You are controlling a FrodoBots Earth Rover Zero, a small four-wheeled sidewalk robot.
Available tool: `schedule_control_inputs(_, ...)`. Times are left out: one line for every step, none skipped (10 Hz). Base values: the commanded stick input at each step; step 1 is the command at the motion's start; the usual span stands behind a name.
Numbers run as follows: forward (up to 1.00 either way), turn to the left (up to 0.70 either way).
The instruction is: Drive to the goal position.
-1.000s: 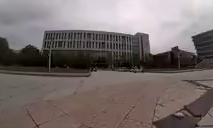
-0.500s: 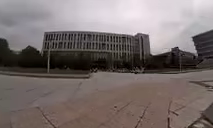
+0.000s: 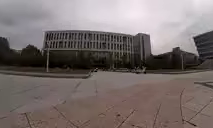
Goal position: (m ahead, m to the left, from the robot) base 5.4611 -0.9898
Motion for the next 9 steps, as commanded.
schedule_control_inputs(0.70, -0.35)
schedule_control_inputs(0.70, -0.35)
schedule_control_inputs(0.70, -0.35)
schedule_control_inputs(0.70, -0.35)
schedule_control_inputs(0.70, -0.35)
schedule_control_inputs(0.70, -0.35)
schedule_control_inputs(0.70, -0.35)
schedule_control_inputs(0.70, -0.35)
schedule_control_inputs(0.70, -0.18)
